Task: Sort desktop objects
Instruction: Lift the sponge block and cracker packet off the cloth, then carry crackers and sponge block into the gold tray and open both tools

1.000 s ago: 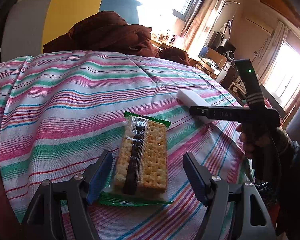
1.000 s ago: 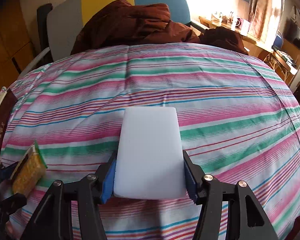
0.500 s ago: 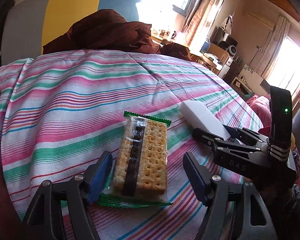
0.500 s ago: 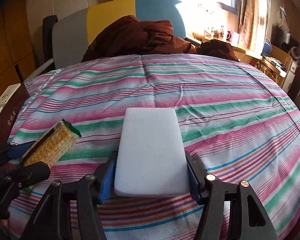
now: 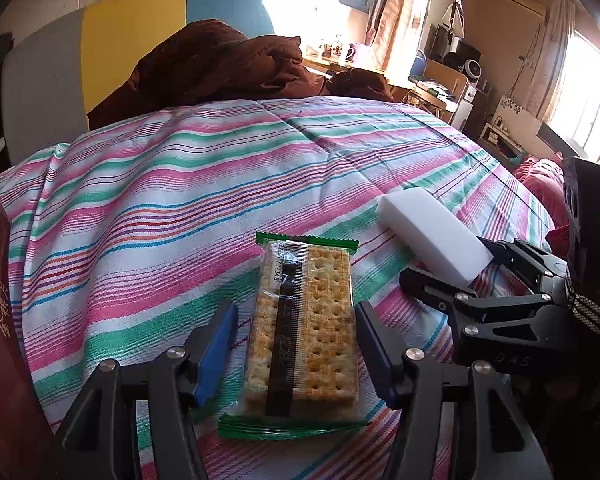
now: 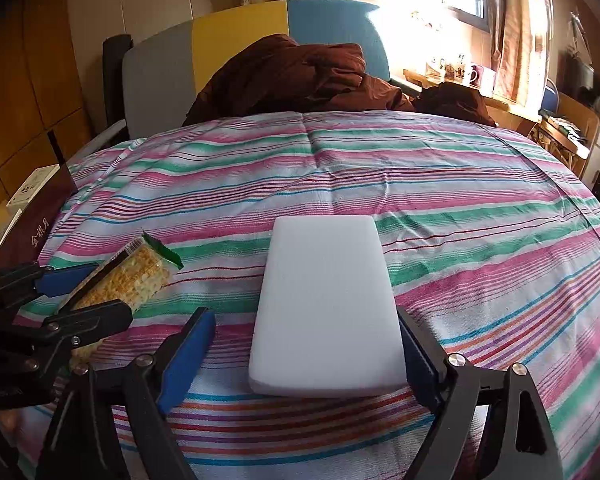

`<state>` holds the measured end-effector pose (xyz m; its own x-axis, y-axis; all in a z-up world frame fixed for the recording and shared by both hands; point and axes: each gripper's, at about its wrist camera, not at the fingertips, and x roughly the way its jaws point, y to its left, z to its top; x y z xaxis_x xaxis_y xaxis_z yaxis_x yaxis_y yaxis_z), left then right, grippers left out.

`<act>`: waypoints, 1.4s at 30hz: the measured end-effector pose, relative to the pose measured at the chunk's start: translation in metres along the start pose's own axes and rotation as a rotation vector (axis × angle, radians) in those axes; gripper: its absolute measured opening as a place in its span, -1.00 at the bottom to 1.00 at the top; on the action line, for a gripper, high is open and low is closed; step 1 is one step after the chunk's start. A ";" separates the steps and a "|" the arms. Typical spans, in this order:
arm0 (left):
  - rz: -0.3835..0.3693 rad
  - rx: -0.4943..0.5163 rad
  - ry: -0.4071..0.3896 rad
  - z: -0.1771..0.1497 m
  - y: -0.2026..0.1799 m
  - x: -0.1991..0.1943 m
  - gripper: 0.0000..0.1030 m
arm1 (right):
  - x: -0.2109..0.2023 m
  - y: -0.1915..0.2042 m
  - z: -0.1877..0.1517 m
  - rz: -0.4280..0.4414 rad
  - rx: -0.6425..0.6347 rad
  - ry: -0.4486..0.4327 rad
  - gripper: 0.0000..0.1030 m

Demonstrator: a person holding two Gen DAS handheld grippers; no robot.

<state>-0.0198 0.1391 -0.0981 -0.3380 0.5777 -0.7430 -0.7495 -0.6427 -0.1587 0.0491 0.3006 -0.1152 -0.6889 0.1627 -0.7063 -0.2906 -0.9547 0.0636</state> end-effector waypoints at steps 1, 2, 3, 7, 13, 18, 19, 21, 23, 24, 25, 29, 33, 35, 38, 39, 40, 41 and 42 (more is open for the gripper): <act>0.004 -0.007 -0.004 -0.001 0.001 -0.001 0.10 | 0.000 0.000 0.000 0.000 0.000 0.001 0.72; 0.012 -0.014 -0.008 -0.001 0.002 -0.001 0.07 | 0.000 0.000 0.000 0.000 -0.001 0.002 0.72; 0.020 -0.016 -0.010 -0.002 0.002 -0.002 0.01 | 0.001 0.000 0.000 0.000 -0.002 0.002 0.72; 0.035 -0.022 -0.020 -0.004 0.002 -0.004 -0.04 | 0.001 0.002 0.000 -0.009 -0.019 0.005 0.73; 0.035 -0.045 -0.041 -0.009 0.004 -0.010 -0.06 | -0.001 0.005 -0.001 -0.042 -0.037 -0.009 0.58; 0.021 -0.076 -0.067 -0.017 0.007 -0.023 -0.06 | -0.002 0.005 -0.002 -0.057 -0.036 -0.021 0.45; 0.016 -0.080 -0.071 -0.018 0.008 -0.026 -0.06 | -0.002 0.006 -0.002 -0.060 -0.038 -0.022 0.43; -0.001 -0.083 -0.080 -0.021 0.007 -0.037 -0.06 | -0.003 0.006 -0.003 -0.062 -0.040 -0.023 0.42; -0.021 -0.092 -0.105 -0.021 0.008 -0.054 -0.06 | -0.003 0.006 -0.003 -0.060 -0.039 -0.022 0.42; -0.029 -0.099 -0.119 -0.021 0.009 -0.064 -0.06 | -0.003 0.006 -0.003 -0.061 -0.039 -0.022 0.42; -0.032 -0.108 -0.139 -0.021 0.013 -0.077 -0.06 | -0.003 0.006 -0.003 -0.062 -0.040 -0.022 0.42; 0.009 -0.152 -0.218 -0.024 0.037 -0.126 -0.06 | -0.003 0.008 -0.003 -0.066 -0.042 -0.022 0.42; 0.112 -0.251 -0.262 -0.034 0.086 -0.165 -0.06 | -0.003 0.009 -0.003 -0.074 -0.047 -0.020 0.42; 0.190 -0.308 -0.277 -0.043 0.115 -0.181 -0.06 | -0.003 0.009 -0.003 -0.077 -0.049 -0.020 0.42; 0.301 -0.392 -0.287 -0.057 0.158 -0.202 -0.06 | -0.003 0.010 -0.003 -0.081 -0.052 -0.019 0.42; 0.330 -0.419 -0.281 -0.062 0.171 -0.206 -0.06 | -0.003 0.010 -0.003 -0.082 -0.052 -0.018 0.42; 0.354 -0.445 -0.274 -0.066 0.183 -0.208 -0.06 | -0.003 0.010 -0.003 -0.083 -0.053 -0.018 0.42; 0.365 -0.469 -0.263 -0.069 0.194 -0.209 -0.06 | -0.003 0.010 -0.002 -0.083 -0.052 -0.018 0.42; 0.378 -0.492 -0.253 -0.072 0.203 -0.209 -0.06 | -0.003 0.010 -0.002 -0.083 -0.052 -0.017 0.42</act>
<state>-0.0609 -0.1484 -0.0223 -0.6946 0.3294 -0.6396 -0.2265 -0.9439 -0.2401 0.0495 0.2905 -0.1144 -0.6755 0.2454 -0.6953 -0.3125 -0.9494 -0.0315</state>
